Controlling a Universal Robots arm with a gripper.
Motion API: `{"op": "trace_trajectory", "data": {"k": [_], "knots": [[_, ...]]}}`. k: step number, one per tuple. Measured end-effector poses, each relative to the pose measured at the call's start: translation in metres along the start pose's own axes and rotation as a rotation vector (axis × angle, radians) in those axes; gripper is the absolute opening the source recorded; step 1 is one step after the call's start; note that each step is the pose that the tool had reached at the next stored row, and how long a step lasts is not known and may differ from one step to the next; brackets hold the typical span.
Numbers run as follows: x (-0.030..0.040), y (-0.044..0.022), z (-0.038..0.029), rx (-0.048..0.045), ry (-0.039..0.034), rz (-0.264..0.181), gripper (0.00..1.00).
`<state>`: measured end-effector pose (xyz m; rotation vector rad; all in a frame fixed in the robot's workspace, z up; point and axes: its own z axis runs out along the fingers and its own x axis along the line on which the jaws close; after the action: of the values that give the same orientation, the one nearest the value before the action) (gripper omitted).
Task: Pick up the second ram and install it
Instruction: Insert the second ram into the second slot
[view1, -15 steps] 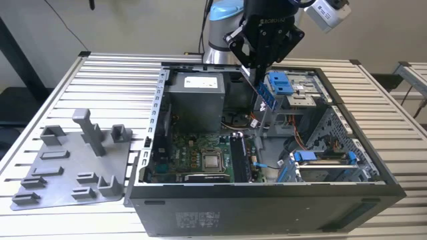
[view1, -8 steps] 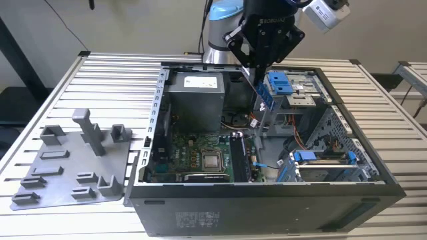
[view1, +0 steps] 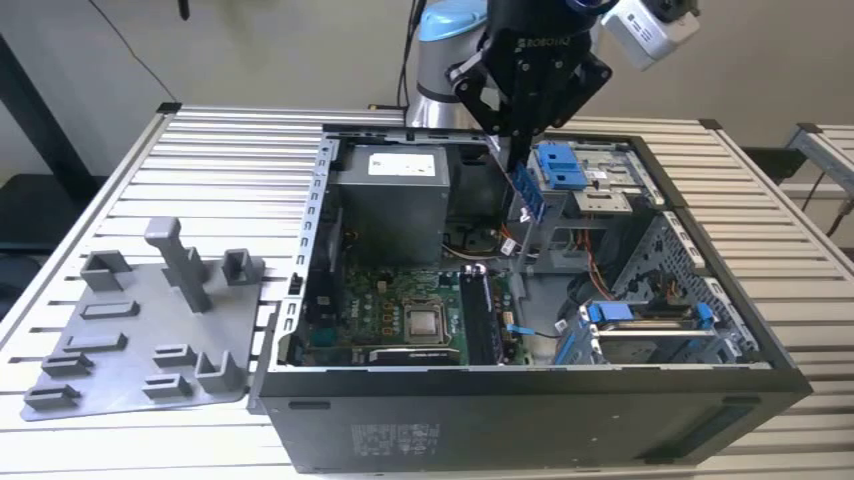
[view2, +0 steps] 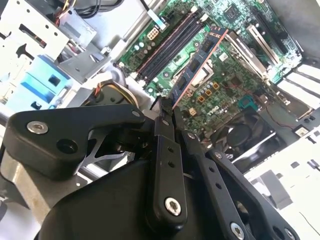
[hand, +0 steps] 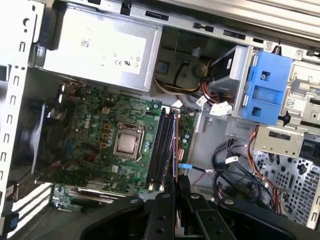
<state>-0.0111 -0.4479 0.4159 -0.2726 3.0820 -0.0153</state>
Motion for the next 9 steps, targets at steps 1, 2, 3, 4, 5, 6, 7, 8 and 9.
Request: {"op": "trace_trajectory", "data": {"k": [1, 2, 3, 4, 5, 6, 7, 8, 9], "knots": [[0.0000, 0.0000, 0.0000, 0.0003, 0.0000, 0.006, 0.14], [0.0000, 0.0000, 0.0001, 0.0005, 0.0001, 0.012, 0.14], [0.0000, 0.0000, 0.0001, 0.0008, 0.0002, 0.018, 0.14], [0.0000, 0.0000, 0.0001, 0.0010, 0.0003, 0.023, 0.14], [0.0000, 0.0000, 0.0001, 0.0013, 0.0004, 0.029, 0.14], [0.0000, 0.0000, 0.0001, 0.0016, 0.0005, 0.035, 0.14], [0.0000, 0.0000, 0.0002, 0.0018, 0.0005, 0.040, 0.14], [0.0000, 0.0000, 0.0002, 0.0021, 0.0006, 0.046, 0.14], [0.0000, 0.0000, 0.0003, 0.0025, 0.0007, 0.053, 0.14]]}}
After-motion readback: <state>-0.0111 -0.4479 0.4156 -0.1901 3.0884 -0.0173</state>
